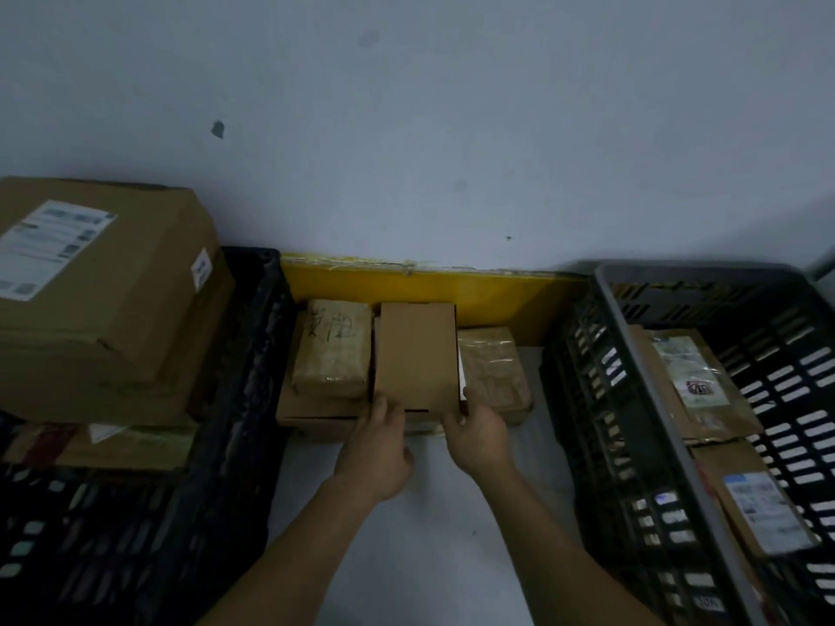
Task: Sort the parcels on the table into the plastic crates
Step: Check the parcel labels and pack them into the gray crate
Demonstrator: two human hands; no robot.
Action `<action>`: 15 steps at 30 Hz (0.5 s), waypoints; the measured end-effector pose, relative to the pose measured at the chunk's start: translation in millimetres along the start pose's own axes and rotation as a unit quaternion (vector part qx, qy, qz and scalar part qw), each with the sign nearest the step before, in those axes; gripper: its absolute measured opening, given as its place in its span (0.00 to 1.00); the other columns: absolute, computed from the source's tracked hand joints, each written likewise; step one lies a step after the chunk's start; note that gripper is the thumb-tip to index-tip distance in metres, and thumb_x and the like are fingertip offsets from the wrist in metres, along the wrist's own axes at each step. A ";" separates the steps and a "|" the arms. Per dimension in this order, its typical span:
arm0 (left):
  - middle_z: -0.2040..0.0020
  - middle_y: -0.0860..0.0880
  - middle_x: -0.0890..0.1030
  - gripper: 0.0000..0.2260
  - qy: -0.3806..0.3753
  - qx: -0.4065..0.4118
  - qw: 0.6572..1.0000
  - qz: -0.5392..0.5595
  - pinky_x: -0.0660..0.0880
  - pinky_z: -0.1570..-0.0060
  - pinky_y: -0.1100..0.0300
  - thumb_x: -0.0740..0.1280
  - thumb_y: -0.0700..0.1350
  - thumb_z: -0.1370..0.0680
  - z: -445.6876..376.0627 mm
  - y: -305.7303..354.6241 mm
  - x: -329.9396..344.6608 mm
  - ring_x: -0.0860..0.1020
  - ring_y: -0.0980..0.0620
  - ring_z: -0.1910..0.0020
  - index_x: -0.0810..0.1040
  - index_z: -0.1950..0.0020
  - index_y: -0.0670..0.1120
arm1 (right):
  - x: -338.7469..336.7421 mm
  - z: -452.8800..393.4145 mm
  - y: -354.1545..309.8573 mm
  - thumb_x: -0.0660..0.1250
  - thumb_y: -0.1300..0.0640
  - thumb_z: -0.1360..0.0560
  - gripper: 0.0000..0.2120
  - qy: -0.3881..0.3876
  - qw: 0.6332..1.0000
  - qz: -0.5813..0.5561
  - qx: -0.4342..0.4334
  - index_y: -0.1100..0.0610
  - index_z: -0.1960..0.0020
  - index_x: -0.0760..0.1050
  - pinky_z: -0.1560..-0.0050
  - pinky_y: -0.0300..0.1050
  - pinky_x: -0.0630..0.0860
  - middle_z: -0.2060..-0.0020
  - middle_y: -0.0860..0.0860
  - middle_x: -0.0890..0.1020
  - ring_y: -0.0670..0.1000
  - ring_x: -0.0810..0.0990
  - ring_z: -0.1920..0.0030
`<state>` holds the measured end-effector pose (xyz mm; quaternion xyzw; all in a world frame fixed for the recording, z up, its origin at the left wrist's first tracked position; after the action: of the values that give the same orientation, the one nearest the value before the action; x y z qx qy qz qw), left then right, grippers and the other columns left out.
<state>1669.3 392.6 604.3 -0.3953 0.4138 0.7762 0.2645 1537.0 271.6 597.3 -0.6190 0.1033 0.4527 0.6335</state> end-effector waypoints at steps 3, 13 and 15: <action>0.15 0.49 0.55 0.30 0.040 0.007 0.999 0.023 0.68 0.23 0.51 0.66 0.47 0.17 1.9 1.3 -9.7 0.65 0.43 0.21 0.61 0.16 0.46 | -3.1 -1.3 -6.4 0.69 0.48 0.16 0.09 -0.020 0.997 -0.059 0.052 0.54 0.49 0.78 0.55 0.52 0.82 0.58 0.51 0.85 0.51 0.82 0.59; 0.25 0.52 0.72 0.18 0.232 0.007 0.958 0.169 0.77 0.32 0.47 0.65 0.51 0.16 52.2 20.5 -60.4 0.71 0.49 0.27 0.77 0.27 0.49 | -59.9 47.3 -25.9 0.73 0.55 0.18 0.10 -0.006 0.927 -0.360 0.107 0.53 0.37 0.81 0.57 0.44 0.83 0.52 0.53 0.89 0.50 0.87 0.58; 0.27 0.56 0.72 0.21 0.224 0.026 0.945 0.236 0.76 0.33 0.52 0.63 0.60 0.16 65.5 38.7 -81.8 0.71 0.54 0.28 0.75 0.25 0.54 | -76.7 70.4 -42.7 0.75 0.53 0.19 0.15 0.063 0.950 -0.305 0.027 0.46 0.35 0.79 0.54 0.43 0.84 0.50 0.43 0.88 0.44 0.87 0.53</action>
<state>1659.7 421.5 711.8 -0.4430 0.5642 0.6965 -0.0159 1493.1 306.8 694.7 -0.6311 -0.0382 0.1949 0.7498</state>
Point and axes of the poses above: each hand's wrist, its own z-axis away from the middle knuckle, its own x-axis out of the palm, y = z × x, the point moved 4 cm from there along -z, towards the middle knuckle
